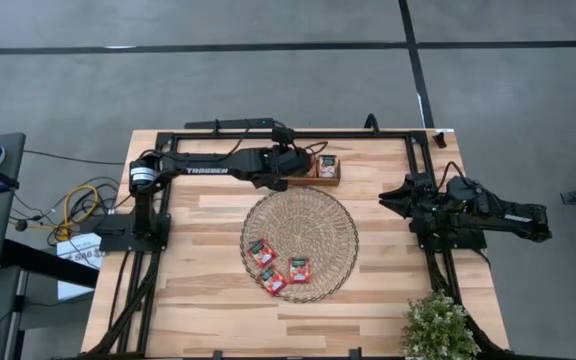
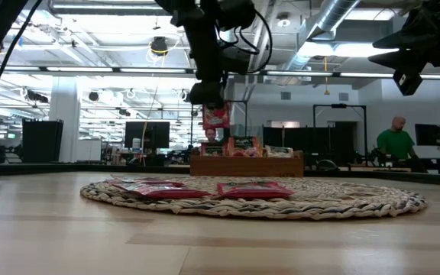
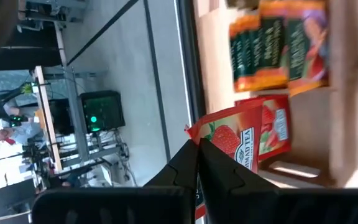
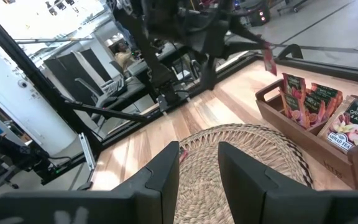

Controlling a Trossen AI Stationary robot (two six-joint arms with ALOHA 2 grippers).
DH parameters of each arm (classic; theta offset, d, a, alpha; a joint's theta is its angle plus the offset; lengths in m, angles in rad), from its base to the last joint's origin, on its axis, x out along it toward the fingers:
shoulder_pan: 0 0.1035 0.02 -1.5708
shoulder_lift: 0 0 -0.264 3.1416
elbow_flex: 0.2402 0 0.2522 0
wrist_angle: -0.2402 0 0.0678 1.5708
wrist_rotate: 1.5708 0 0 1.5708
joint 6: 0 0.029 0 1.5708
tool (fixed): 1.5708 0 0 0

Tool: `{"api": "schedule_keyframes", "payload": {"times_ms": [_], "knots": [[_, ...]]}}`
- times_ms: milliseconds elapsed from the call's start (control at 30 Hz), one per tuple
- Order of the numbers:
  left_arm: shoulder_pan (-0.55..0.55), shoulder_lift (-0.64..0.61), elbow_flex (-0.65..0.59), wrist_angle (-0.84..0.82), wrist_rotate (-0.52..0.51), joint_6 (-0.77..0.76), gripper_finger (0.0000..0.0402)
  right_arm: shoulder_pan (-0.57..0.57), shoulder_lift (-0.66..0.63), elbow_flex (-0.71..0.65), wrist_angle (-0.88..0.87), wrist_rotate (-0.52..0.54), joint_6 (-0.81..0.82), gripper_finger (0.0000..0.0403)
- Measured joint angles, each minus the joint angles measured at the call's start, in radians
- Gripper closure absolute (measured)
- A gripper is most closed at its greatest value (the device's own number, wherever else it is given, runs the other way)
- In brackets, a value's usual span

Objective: Pick & Place Tea
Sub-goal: Put the red tea bag into the left slot of the wooden organizer

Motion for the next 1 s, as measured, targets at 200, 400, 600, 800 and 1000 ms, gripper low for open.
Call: {"api": "schedule_keyframes", "payload": {"times_ms": [200,400,600,800,1000], "knots": [[0.033,0.0,0.0,0.0,0.001,0.006,0.0399,0.0,0.0,0.0,0.0,0.001,0.0,0.03],[0.035,0.0,0.0,0.001,0.004,0.006,0.0399,0.0,0.0,0.0,0.0,0.002,0.0,0.03],[0.035,0.0,0.0,0.001,0.038,-0.011,0.0399,0.0,0.0,0.0,0.0,0.002,0.0,0.03],[0.033,0.048,0.002,0.028,0.04,-0.026,0.0399,0.0,0.0,0.0,0.001,0.002,0.0,0.03],[0.031,0.106,0.001,0.048,0.014,-0.025,0.0399,0.0,0.001,0.001,0.001,0.001,0.007,0.03]]}}
